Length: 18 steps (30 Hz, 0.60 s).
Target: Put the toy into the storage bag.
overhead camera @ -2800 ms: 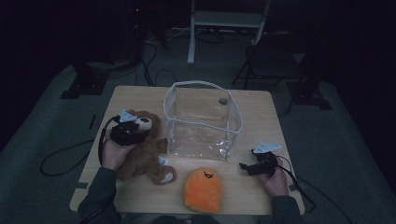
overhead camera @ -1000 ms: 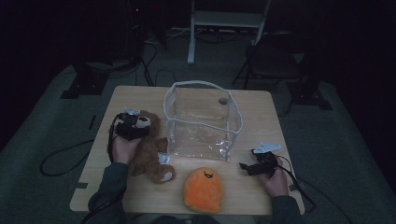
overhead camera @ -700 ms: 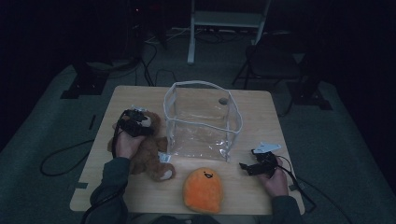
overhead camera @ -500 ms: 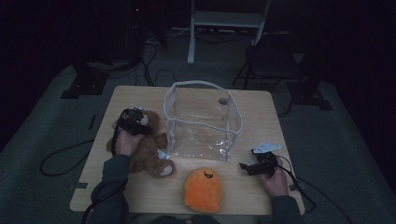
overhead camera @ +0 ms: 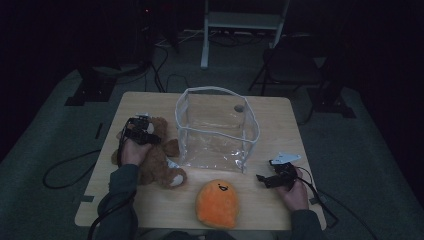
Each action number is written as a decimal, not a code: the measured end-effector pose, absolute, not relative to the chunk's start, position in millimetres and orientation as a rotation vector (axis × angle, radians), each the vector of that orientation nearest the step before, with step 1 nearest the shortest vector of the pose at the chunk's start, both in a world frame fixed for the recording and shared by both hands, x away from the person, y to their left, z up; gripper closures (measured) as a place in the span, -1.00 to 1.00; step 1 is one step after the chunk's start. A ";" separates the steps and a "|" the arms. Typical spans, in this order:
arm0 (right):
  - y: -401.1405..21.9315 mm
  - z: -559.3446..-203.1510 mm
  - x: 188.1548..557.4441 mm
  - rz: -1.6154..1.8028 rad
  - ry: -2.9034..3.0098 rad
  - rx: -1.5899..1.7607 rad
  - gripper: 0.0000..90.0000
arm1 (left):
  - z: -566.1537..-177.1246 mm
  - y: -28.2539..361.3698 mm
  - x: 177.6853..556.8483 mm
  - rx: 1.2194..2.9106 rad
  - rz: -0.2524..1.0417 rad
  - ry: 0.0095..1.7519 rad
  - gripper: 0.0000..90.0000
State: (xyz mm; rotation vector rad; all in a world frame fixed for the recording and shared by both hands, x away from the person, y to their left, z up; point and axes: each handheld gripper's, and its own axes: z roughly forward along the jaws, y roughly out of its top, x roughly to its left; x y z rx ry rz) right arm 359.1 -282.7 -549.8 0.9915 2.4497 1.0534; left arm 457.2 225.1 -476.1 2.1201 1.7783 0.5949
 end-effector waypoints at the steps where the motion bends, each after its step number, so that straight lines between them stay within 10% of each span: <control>1: -282.8 -549.8 359.1 1.053 2.450 0.991 -0.73 | -476.0 226.2 456.6 2.103 0.602 1.798 -0.76; 18: -282.8 -549.9 359.1 1.053 2.450 0.991 -0.73 | -485.6 242.1 463.5 2.091 0.328 1.843 -0.92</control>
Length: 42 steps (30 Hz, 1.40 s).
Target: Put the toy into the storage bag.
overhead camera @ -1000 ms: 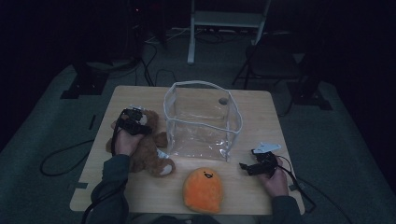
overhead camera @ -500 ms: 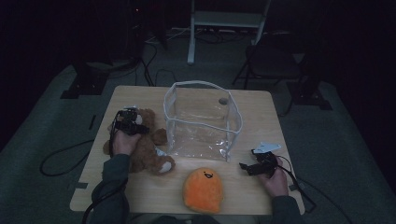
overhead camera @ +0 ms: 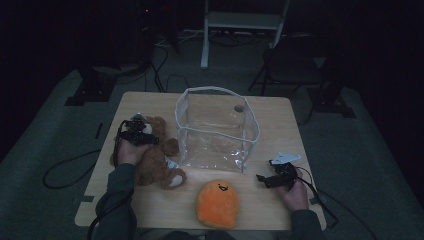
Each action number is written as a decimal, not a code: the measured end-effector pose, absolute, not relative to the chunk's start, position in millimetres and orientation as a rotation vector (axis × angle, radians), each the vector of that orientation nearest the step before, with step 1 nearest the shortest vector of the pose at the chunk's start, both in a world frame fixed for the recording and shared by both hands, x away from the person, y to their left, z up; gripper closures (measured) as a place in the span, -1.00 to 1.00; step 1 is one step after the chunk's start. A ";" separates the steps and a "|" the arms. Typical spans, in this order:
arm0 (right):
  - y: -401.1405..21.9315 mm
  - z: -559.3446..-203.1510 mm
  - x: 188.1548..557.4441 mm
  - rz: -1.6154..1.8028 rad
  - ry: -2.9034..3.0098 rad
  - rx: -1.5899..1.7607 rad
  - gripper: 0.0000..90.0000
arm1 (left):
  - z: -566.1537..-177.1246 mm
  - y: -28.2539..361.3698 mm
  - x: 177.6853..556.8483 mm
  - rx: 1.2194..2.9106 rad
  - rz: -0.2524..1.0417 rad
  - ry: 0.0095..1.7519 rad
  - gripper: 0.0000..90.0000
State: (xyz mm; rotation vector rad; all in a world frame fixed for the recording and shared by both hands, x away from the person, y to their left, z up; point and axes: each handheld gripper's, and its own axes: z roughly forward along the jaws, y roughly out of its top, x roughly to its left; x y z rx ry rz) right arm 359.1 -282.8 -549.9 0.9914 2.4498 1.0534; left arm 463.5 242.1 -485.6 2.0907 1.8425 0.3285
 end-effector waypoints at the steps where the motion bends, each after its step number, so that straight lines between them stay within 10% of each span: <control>1: -282.8 -549.8 359.1 1.054 2.450 0.991 -0.73 | -485.5 242.6 463.1 2.090 0.331 1.837 -0.88; 13: -282.8 -549.8 359.1 1.053 2.450 0.992 -0.73 | -469.9 245.1 441.4 2.072 0.410 1.608 0.02; 42: -282.8 -549.8 359.0 1.053 2.449 0.992 -0.73 | -435.3 266.7 399.8 1.843 0.586 1.149 0.06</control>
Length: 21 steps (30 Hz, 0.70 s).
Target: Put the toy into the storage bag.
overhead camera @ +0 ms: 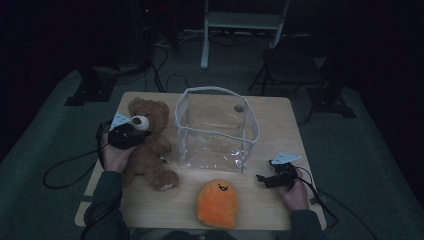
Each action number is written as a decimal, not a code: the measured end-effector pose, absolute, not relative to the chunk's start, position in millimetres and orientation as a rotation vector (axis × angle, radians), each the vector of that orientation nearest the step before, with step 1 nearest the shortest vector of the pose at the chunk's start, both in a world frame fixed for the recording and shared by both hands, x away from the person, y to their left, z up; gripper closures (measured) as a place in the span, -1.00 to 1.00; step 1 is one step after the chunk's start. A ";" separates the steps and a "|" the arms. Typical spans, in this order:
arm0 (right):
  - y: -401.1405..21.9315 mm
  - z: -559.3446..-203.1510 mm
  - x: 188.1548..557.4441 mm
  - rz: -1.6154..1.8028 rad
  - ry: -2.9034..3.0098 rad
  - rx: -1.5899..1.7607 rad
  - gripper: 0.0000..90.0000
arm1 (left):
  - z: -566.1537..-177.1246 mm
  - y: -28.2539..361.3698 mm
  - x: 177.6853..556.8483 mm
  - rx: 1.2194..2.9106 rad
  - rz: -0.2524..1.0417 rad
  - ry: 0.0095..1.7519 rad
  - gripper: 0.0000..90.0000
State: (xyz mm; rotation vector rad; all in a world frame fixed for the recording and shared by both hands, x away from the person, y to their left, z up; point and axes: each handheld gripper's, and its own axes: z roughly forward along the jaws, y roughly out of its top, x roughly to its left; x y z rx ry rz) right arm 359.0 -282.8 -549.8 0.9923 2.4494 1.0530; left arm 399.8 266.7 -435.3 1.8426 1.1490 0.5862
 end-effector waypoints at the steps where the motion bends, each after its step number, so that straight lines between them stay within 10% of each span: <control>1: -282.8 -549.8 359.0 1.053 2.449 0.992 -0.73 | -433.4 265.4 399.0 1.842 0.591 1.137 0.06; 21: -282.8 -549.8 358.7 1.054 2.449 0.993 -0.73 | -423.3 243.4 390.6 1.842 0.542 0.959 0.06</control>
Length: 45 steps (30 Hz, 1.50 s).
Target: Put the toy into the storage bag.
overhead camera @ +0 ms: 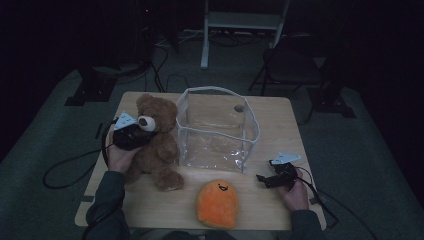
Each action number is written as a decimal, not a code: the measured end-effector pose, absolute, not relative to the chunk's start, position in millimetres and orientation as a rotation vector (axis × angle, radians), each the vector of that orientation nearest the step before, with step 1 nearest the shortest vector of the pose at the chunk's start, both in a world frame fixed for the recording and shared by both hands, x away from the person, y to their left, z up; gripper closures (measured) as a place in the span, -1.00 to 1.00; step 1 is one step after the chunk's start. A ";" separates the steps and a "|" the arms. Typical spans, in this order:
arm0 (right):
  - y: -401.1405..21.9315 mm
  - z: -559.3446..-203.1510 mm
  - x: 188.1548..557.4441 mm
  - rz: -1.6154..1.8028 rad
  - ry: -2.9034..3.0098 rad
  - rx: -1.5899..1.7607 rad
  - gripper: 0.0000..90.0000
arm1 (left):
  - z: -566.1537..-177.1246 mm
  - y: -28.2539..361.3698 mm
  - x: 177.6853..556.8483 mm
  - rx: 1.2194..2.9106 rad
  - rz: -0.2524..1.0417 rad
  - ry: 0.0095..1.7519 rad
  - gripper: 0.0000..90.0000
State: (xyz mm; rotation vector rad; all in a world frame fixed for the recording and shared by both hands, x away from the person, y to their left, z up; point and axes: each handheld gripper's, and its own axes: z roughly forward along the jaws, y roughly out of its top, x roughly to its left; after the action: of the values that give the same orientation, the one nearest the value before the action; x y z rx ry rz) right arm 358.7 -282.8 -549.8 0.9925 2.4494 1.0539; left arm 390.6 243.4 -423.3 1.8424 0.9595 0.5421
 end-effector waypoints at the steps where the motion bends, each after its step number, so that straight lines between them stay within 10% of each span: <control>1: -282.9 -549.8 358.7 1.052 2.450 0.990 -0.73 | -423.4 241.6 390.6 1.848 0.538 0.952 0.06; 45: -283.0 -549.7 358.6 1.052 2.451 0.989 -0.73 | -378.9 227.4 363.3 1.796 0.516 0.705 0.07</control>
State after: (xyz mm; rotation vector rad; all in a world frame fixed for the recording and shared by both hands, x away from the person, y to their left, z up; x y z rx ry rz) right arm 358.6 -283.0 -549.7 0.9894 2.4507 1.0517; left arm 363.3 227.4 -378.9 1.7962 0.7047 0.5163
